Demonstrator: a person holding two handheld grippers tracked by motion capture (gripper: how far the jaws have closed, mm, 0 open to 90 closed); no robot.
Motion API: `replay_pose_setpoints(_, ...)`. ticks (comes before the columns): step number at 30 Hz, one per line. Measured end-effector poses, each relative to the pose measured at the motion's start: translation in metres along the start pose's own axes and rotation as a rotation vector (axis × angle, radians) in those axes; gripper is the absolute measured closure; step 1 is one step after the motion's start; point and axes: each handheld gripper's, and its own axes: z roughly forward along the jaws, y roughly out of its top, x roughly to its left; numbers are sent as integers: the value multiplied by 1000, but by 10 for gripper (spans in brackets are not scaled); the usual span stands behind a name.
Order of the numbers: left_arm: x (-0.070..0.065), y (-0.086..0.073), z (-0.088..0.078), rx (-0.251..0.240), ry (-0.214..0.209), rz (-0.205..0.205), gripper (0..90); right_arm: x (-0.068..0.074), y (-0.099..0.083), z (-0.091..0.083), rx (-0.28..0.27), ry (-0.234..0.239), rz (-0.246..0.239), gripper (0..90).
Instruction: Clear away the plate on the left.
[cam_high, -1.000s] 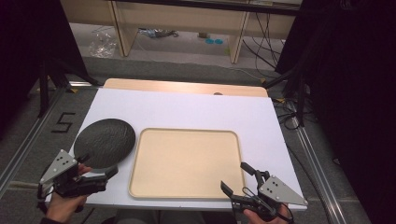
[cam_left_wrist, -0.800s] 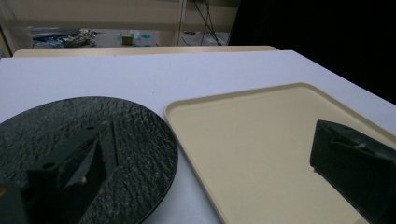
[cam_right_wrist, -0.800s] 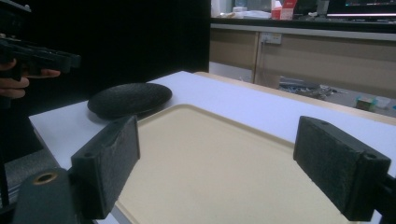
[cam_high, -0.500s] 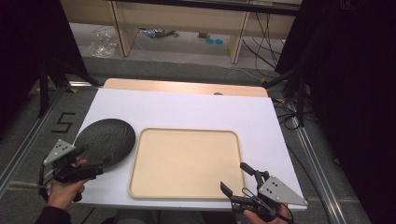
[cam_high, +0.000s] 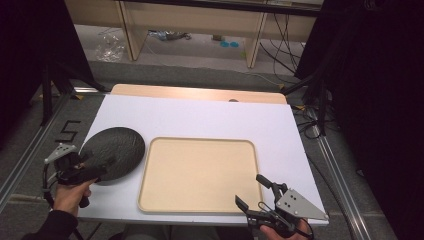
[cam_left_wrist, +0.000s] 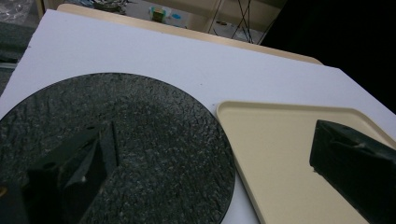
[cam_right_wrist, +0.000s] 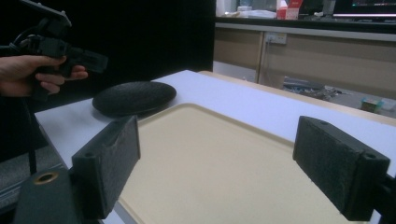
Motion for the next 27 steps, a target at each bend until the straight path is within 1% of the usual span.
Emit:
replay_pose_setpoints(2, 4, 1, 0, 3, 4, -6, 11, 0, 0, 0, 0, 4, 0, 160)
replay_pose_setpoints(4, 7, 2, -1, -4, 0, -17, 11, 0, 0, 0, 2, 6, -1, 160)
replay_pose_setpoints(5, 8, 2, -1, -2, 5, -17, 12, 0, 0, -1, 5, 6, -1, 160)
replay_pose_setpoints(8, 12, 2, 0, 7, 22, 2, 12, 0, 1, 0, 1, 12, -2, 161)
replay_pose_setpoints(9, 13, 2, -1, 17, 37, 11, 12, 0, 0, 0, 1, 11, 0, 161)
replay_pose_setpoints(10, 14, 3, -2, 16, 44, 22, 12, 0, 0, 0, 10, 10, -3, 161)
replay_pose_setpoints(12, 17, 4, -3, 10, 69, 53, 12, 1, 0, 0, 7, 12, -2, 161)
replay_pose_setpoints(13, 18, 5, -3, 9, 82, 52, 12, 1, 0, 0, 9, 15, -3, 161)
replay_pose_setpoints(14, 22, 5, -1, -4, 89, 46, 12, 1, 0, 1, 11, 27, -1, 161)
replay_pose_setpoints(15, 24, 5, 1, -10, 100, 12, 12, 2, 0, 1, 22, 20, 6, 160)
replay_pose_setpoints(16, 31, 6, 7, 0, 95, 2, 10, 2, 0, 2, 12, 31, 0, 160)
replay_pose_setpoints(17, 31, 6, 7, 0, 95, 2, 9, 3, 0, 3, 0, 45, 4, 160)
replay_pose_setpoints(18, 34, 7, 8, 15, 112, -6, 9, 3, 0, 3, 0, 45, 4, 160)
replay_pose_setpoints(19, 38, 6, 11, 23, 114, -21, 9, 6, 1, 2, 21, 50, -5, 160)
replay_pose_setpoints(20, 40, 6, 11, 29, 110, -29, 9, 6, 1, 2, 21, 50, -5, 160)
replay_pose_setpoints(21, 43, 6, 12, 37, 107, -48, 7, 5, 1, 2, 24, 51, -19, 160)
replay_pose_setpoints(22, 45, 6, 12, 35, 103, -58, 5, 6, 1, 2, 18, 49, -19, 160)
replay_pose_setpoints(23, 46, 6, 11, 33, 101, -62, 5, 5, 1, 3, 9, 50, -32, 160)
replay_pose_setpoints(27, 51, 7, 12, 46, 104, -61, 6, 5, 1, 3, 11, 51, -30, 160)
